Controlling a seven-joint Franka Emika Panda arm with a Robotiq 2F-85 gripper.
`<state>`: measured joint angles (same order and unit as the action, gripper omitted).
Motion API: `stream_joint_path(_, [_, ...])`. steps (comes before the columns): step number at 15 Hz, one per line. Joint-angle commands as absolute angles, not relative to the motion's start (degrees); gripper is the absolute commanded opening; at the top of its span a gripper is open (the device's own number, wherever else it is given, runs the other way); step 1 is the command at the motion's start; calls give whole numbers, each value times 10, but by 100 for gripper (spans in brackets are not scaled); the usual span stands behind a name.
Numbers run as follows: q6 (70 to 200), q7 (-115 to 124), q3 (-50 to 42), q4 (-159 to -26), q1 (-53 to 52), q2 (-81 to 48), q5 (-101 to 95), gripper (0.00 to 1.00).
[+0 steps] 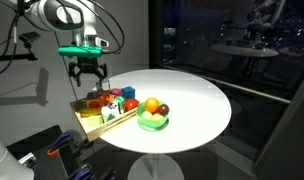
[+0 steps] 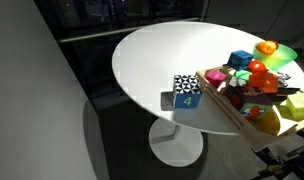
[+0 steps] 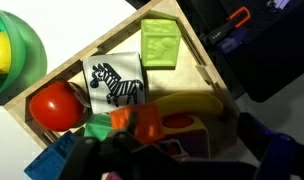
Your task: Put the green block onto the tray
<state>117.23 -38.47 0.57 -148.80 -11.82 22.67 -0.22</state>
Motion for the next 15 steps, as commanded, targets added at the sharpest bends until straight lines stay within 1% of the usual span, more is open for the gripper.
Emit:
stream_joint_path(1, [1145, -323, 9, -1466, -106, 255, 12, 100])
stream_joint_path(8, [1122, -165, 13, -1453, -91, 297, 17, 100])
stream_joint_path(15, [1000, -97, 7, -1417, -79, 324, 38, 100])
